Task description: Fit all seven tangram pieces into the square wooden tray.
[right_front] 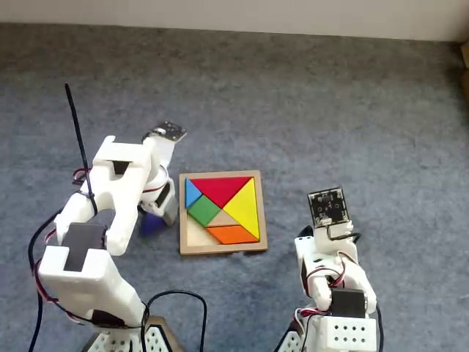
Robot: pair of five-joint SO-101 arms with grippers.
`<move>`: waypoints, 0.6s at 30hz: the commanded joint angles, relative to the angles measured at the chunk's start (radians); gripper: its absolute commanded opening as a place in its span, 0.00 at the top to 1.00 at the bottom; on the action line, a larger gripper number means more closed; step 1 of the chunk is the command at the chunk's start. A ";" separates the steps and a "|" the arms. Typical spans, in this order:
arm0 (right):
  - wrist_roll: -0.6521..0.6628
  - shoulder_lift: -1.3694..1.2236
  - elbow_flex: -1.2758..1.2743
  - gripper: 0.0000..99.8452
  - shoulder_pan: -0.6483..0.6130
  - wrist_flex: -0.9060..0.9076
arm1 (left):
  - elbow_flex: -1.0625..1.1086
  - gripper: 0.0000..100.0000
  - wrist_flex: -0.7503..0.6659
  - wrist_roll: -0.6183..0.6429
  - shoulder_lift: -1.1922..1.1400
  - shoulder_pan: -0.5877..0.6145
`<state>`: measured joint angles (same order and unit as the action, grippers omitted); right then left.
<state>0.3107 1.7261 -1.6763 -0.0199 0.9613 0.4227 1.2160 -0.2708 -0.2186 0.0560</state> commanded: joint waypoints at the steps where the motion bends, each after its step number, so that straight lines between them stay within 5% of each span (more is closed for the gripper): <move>1: 0.014 0.013 -0.099 0.86 0.007 0.002 | -0.016 0.80 0.015 -0.103 0.022 -0.018; 18: 0.014 0.013 -0.099 0.86 0.007 0.002 | -0.016 0.80 0.181 -0.259 0.320 -0.114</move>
<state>0.3107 1.7261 -1.6763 -0.0199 0.9613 0.4258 1.3848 -0.4948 0.0652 -0.0130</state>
